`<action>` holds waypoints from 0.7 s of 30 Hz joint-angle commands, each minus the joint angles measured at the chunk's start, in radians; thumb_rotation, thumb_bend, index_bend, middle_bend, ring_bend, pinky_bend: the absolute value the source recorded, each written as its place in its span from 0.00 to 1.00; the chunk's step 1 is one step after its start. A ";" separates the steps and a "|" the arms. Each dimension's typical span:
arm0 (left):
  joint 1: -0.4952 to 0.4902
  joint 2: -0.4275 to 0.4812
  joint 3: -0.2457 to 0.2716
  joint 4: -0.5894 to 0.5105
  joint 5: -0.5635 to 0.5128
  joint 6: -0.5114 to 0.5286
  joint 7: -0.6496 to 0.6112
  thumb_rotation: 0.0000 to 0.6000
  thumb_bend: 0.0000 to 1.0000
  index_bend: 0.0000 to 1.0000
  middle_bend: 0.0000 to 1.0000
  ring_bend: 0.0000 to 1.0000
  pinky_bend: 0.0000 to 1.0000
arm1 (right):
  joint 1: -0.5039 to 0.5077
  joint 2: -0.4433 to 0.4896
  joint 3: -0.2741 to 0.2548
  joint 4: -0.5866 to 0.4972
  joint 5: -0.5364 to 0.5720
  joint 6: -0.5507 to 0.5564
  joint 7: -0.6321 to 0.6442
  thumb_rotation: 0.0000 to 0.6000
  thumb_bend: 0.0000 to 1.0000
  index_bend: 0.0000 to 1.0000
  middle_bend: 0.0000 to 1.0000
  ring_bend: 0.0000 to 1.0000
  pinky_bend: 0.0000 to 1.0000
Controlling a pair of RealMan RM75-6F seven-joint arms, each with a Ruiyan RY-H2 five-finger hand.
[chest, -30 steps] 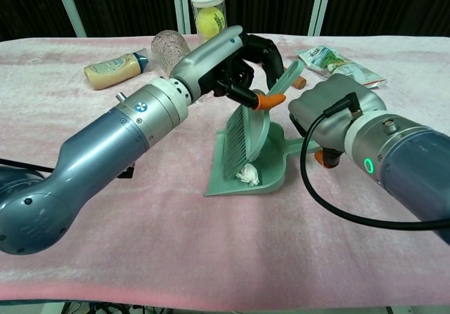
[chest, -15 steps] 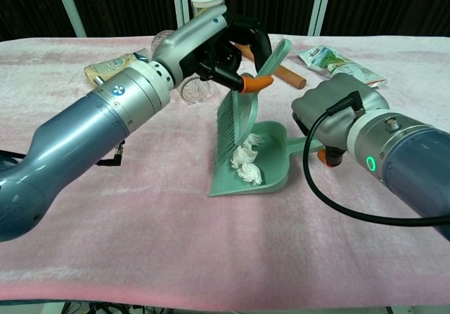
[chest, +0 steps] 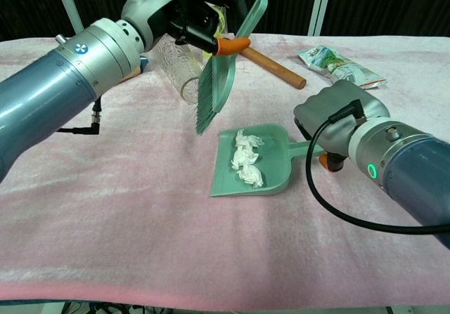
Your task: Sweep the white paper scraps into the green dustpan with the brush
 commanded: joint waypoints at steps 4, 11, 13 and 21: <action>0.009 0.040 0.008 -0.022 -0.003 -0.005 0.025 1.00 0.35 0.65 0.69 0.79 0.93 | -0.003 0.003 -0.007 0.009 -0.008 0.001 -0.002 1.00 0.29 0.45 0.36 0.56 0.70; 0.027 0.078 0.026 -0.035 -0.002 -0.003 0.036 1.00 0.35 0.65 0.69 0.79 0.93 | -0.005 0.012 -0.012 -0.001 -0.008 0.010 -0.021 1.00 0.21 0.21 0.21 0.51 0.69; 0.032 0.085 0.029 -0.039 -0.003 -0.002 0.040 1.00 0.35 0.65 0.69 0.79 0.93 | -0.007 0.014 -0.012 -0.005 -0.005 0.013 -0.023 1.00 0.20 0.16 0.18 0.51 0.69; 0.039 0.133 0.062 -0.055 0.016 -0.015 0.118 1.00 0.35 0.65 0.69 0.79 0.93 | -0.015 0.039 -0.023 -0.036 -0.029 0.033 -0.028 1.00 0.17 0.04 0.12 0.51 0.69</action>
